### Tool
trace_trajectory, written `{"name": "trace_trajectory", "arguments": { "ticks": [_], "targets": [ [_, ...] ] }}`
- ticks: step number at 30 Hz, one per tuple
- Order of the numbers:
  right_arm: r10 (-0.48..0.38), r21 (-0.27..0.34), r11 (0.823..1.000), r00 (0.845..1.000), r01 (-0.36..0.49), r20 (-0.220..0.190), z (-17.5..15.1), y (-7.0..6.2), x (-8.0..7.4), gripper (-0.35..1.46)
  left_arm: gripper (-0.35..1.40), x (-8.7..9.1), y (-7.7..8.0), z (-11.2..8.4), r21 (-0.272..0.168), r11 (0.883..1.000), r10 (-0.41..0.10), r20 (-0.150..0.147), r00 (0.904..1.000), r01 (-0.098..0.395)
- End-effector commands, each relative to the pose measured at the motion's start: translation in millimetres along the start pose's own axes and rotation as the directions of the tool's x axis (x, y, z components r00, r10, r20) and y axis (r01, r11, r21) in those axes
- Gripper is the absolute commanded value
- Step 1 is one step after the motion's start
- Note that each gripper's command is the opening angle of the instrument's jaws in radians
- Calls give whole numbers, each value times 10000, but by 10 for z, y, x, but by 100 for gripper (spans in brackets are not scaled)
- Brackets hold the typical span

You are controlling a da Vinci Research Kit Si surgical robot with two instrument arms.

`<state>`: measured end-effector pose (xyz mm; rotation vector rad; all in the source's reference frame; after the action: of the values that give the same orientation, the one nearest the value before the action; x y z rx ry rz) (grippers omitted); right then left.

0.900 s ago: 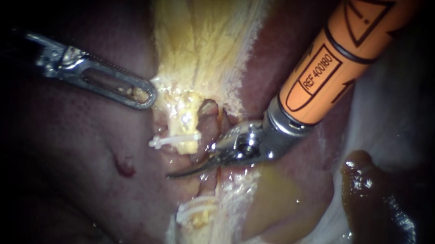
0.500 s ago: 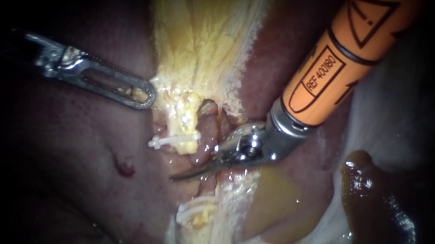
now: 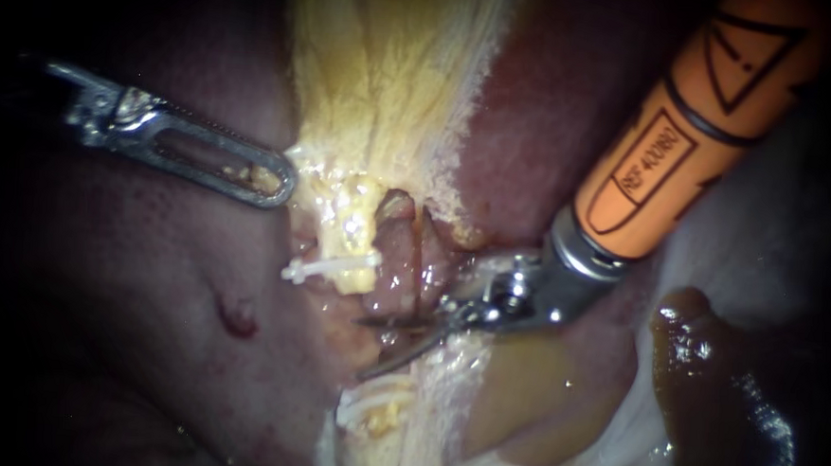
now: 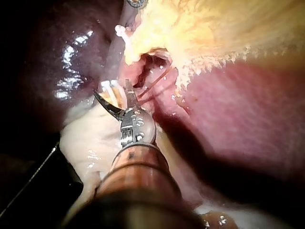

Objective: Go back from the cut left tube

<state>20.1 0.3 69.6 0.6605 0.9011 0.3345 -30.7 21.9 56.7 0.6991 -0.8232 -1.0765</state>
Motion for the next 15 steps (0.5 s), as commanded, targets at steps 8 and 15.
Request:
{"name": "trace_trajectory", "arguments": {
  "ticks": [8,15],
  "targets": [
    [-1948,-1838,9612,9779,2057,760,-85,2,4,143,-35,0,0,0,5,10000,0,-3,10000,0],
    [-2207,-2403,9389,9668,2463,1285,-126,5,-4,145,-35,0,0,0,-20,10000,-1,17,10000,1]
  ]
}}
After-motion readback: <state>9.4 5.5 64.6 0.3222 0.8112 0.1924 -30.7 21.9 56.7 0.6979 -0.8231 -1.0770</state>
